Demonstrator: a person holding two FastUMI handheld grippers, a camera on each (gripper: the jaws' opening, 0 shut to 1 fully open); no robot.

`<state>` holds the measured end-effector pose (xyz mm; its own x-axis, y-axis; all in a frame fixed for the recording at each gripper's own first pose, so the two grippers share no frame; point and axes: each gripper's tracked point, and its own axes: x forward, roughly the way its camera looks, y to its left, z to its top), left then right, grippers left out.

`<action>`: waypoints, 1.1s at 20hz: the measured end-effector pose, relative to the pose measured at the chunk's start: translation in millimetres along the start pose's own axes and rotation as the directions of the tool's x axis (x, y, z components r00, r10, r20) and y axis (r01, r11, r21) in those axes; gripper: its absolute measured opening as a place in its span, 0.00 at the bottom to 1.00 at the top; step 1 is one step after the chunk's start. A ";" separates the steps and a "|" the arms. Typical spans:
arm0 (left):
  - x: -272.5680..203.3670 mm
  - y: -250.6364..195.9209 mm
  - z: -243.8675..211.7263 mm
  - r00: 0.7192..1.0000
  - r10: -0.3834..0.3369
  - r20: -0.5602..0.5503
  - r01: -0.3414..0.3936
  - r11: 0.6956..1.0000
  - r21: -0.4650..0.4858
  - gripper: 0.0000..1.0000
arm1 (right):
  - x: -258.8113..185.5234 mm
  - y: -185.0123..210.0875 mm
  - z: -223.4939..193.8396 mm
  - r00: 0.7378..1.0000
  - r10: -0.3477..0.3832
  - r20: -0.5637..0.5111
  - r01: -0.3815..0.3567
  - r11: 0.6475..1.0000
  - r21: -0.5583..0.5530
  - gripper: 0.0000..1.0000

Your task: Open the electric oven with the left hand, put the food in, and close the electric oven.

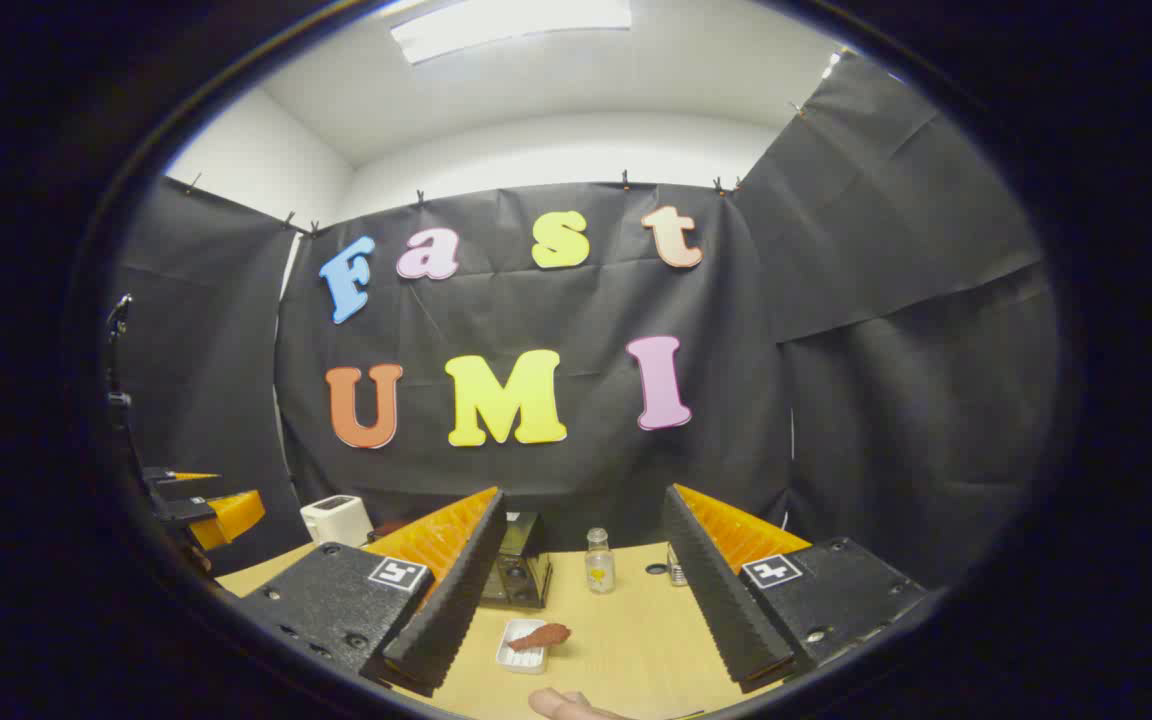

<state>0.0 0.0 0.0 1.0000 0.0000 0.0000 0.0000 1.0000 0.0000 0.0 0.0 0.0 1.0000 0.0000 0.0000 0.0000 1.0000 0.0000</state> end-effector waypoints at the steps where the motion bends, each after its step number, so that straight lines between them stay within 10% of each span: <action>1: 1.6 0.9 -0.9 1.000 -0.002 0.001 0.002 1.000 0.004 0.96 | 0.6 0.1 1.1 1.000 0.000 0.006 0.000 1.000 -0.002 0.99; 22: 130.8 -27.1 -29.7 0.993 -0.074 -0.093 0.069 0.996 -0.051 0.96 | 51.8 -1.8 -13.7 0.999 0.019 0.036 -0.019 1.000 0.004 1.00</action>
<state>130.8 -27.1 -29.7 0.9930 -0.0737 -0.0927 0.0692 0.9963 -0.0509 51.8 -1.8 -13.7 0.9992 0.0193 0.0359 -0.0195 0.9998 0.0038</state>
